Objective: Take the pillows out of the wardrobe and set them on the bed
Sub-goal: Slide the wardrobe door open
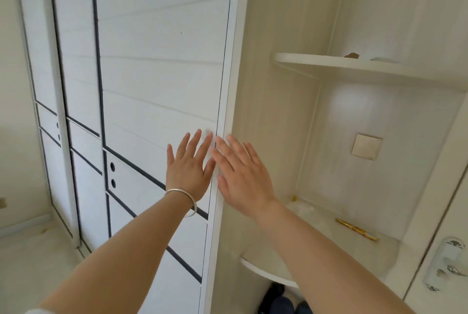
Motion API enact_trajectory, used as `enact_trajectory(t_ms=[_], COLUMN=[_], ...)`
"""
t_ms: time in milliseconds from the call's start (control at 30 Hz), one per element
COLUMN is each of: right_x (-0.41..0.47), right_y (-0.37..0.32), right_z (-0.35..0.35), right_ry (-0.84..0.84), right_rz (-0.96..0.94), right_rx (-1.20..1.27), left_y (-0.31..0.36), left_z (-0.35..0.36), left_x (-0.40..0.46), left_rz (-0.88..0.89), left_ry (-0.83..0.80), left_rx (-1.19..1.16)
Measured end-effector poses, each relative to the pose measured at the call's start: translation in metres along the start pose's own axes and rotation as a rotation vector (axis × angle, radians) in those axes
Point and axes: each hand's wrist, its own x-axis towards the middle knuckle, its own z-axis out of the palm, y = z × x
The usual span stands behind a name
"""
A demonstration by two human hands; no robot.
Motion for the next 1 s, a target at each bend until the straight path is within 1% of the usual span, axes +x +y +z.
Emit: enact_trajectory(t_ms=[67, 200, 433, 533, 733, 833, 900, 967, 1000], right_x=[0.007, 0.017, 0.024, 0.030, 0.042, 0.052, 0.061, 0.072, 0.077], right_y=[0.006, 0.011, 0.007, 0.003, -0.021, -0.039, -0.051, -0.062, -0.066], right_z=[0.001, 0.005, 0.020, 0.024, 0.028, 0.040, 0.050, 0.056, 0.058], right_ry=[0.055, 0.107, 0.135, 0.151, 0.109, 0.127, 0.154, 0.192, 0.207], right_rz=[-0.010, -0.007, 0.010, 0.014, 0.012, 0.089, 0.175, 0.279, 0.354], right_rx=[0.019, 0.044, 0.055, 0.057, 0.100, 0.141, 0.253, 0.390, 0.406], left_y=[0.002, 0.002, 0.002, -0.003, -0.011, -0.015, -0.024, -0.038, -0.046], left_z=[-0.001, -0.003, -0.006, -0.002, 0.009, 0.011, 0.013, 0.017, 0.019], left_x=[0.008, 0.020, 0.030, 0.034, 0.041, 0.043, 0.048, 0.056, 0.060], left_rz=[-0.003, 0.002, 0.028, 0.025, -0.006, -0.026, -0.036, -0.007, 0.012], left_ry=[0.003, -0.023, -0.070, -0.046, -0.026, -0.002, 0.014, 0.017, 0.014], left_rx=[0.011, 0.047, -0.051, -0.040, 0.011, -0.039, -0.090, -0.063, -0.040])
